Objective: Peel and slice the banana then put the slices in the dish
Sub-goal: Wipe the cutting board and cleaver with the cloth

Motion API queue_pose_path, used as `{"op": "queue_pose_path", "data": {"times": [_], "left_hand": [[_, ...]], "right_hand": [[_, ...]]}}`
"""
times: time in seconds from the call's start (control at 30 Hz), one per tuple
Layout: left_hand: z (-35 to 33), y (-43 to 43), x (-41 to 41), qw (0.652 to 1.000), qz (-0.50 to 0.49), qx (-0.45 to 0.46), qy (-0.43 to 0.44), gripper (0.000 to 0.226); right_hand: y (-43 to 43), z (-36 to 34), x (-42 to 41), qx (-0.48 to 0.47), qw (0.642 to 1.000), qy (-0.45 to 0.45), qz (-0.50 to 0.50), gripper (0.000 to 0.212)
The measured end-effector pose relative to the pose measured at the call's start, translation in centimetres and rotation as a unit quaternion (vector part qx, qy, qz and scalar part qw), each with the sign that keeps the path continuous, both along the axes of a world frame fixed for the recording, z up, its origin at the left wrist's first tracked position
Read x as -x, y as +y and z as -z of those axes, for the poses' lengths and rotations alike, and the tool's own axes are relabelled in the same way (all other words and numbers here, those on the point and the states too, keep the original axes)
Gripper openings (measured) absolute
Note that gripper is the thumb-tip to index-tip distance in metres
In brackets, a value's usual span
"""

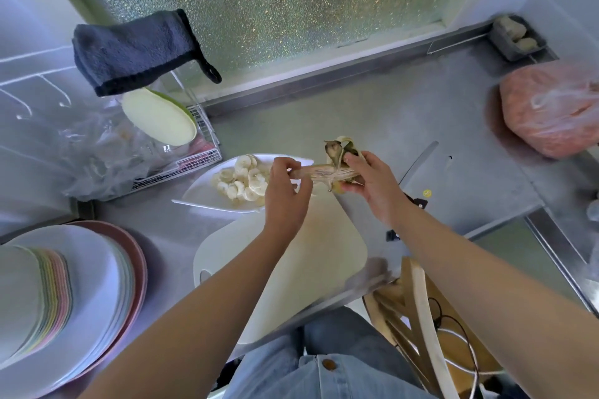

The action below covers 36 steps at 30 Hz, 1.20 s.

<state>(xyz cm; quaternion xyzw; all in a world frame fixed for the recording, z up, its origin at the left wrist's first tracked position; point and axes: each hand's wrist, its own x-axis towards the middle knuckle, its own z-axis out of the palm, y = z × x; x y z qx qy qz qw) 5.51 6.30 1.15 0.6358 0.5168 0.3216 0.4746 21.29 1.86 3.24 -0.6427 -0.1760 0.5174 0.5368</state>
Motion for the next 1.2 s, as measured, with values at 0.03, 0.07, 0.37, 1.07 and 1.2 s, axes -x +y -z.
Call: {"op": "queue_pose_path", "data": {"times": [0.03, 0.07, 0.37, 1.07, 1.2], "left_hand": [[-0.2, -0.3, 0.3, 1.0, -0.007, 0.005, -0.009, 0.018], [-0.3, -0.6, 0.7, 1.0, -0.012, 0.0, -0.008, 0.021], [-1.2, -2.9, 3.7, 0.954, 0.147, 0.232, -0.119, 0.056], [2.5, -2.5, 7.7, 0.945, -0.042, 0.316, -0.078, 0.026], [2.5, -1.8, 7.4, 0.944, -0.041, 0.318, -0.077, 0.025]], "right_hand": [[-0.3, 0.1, 0.2, 0.003, 1.0, -0.002, 0.001, 0.008], [-0.6, 0.3, 0.5, 0.007, 1.0, -0.006, -0.001, 0.01], [-3.2, 0.9, 3.3, 0.029, 0.981, -0.097, -0.164, 0.037], [1.7, 8.4, 1.6, 0.127, 0.883, -0.385, -0.238, 0.048], [2.7, 9.5, 2.1, 0.129, 0.839, -0.462, -0.255, 0.041]]}}
